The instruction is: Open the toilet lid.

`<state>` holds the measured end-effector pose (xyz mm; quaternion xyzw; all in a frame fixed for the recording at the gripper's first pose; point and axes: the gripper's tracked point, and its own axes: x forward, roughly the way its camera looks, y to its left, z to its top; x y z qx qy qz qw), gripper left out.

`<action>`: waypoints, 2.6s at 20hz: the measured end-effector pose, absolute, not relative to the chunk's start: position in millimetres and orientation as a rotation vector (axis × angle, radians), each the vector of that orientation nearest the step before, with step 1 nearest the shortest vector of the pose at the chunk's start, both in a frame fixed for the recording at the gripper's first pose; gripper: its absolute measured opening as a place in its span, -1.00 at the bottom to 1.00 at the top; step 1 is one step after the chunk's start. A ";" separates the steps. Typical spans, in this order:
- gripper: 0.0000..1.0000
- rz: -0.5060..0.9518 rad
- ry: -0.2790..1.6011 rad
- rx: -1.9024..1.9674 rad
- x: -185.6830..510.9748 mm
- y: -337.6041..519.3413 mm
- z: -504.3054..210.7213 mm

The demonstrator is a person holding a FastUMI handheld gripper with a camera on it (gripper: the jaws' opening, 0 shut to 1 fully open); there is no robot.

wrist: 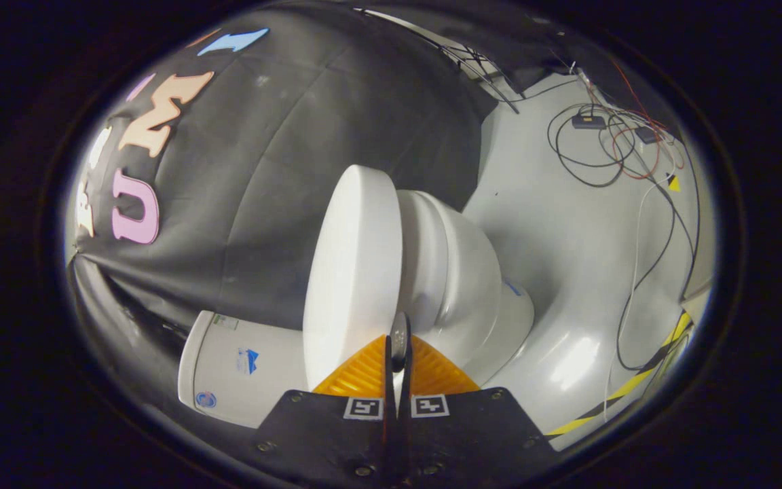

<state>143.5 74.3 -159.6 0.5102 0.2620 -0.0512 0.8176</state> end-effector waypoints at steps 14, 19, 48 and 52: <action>-0.98 -0.089 0.485 0.971 142.5 81.9 -128.5; -0.98 -0.032 0.442 0.857 135.7 100.9 -86.6; -0.98 -0.010 0.307 0.399 126.9 172.7 4.7; -0.98 -0.020 0.300 0.412 128.8 177.9 12.1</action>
